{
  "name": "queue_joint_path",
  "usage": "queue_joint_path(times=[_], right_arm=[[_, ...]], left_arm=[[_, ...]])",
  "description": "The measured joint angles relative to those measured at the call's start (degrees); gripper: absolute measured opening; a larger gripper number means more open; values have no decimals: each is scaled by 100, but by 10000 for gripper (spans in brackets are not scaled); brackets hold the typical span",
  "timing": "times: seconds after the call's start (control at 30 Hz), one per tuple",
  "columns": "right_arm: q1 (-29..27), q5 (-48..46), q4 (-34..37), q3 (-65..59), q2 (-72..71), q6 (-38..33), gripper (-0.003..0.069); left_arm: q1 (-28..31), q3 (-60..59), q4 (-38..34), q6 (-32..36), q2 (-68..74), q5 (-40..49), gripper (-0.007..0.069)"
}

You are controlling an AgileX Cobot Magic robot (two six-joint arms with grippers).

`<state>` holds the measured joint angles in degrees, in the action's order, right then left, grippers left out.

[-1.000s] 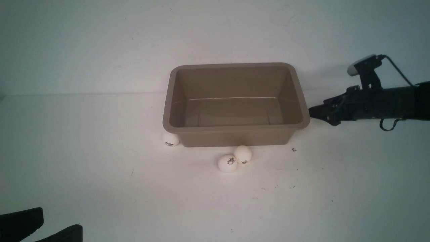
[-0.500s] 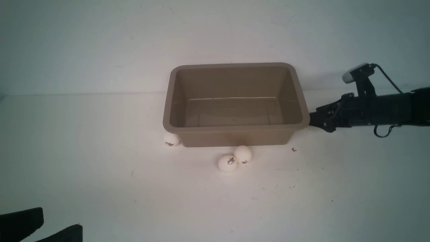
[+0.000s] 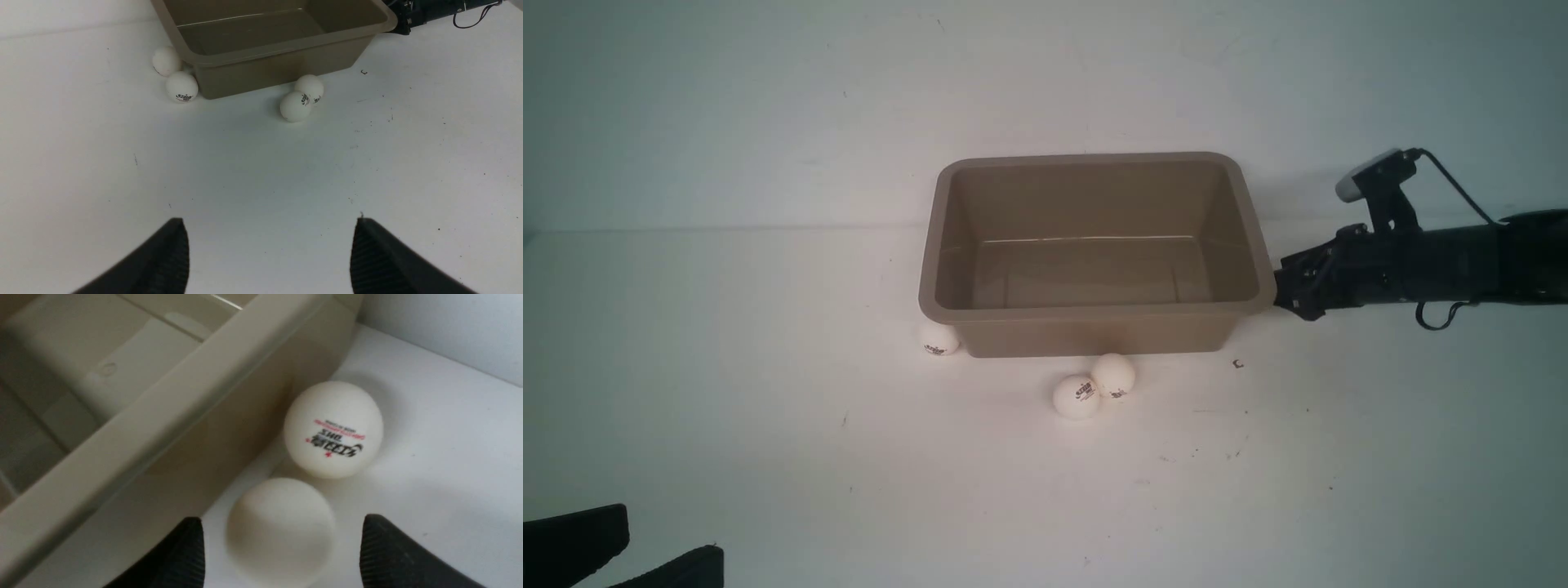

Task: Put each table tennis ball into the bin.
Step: Use the right arm to clamp the table tennis ball closest to it

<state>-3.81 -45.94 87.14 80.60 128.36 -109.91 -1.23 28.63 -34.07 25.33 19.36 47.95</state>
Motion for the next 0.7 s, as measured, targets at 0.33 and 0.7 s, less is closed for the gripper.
queue_joint_path(times=[0.33, 0.7], right_arm=[[0, 180, 31, 0, 5, -160, 462], [65, -35, 63, 0, 5, -190, 462]], left_arm=[[0, 0, 0, 0, 0, 0, 478], [0, 0, 0, 0, 0, 0, 478]])
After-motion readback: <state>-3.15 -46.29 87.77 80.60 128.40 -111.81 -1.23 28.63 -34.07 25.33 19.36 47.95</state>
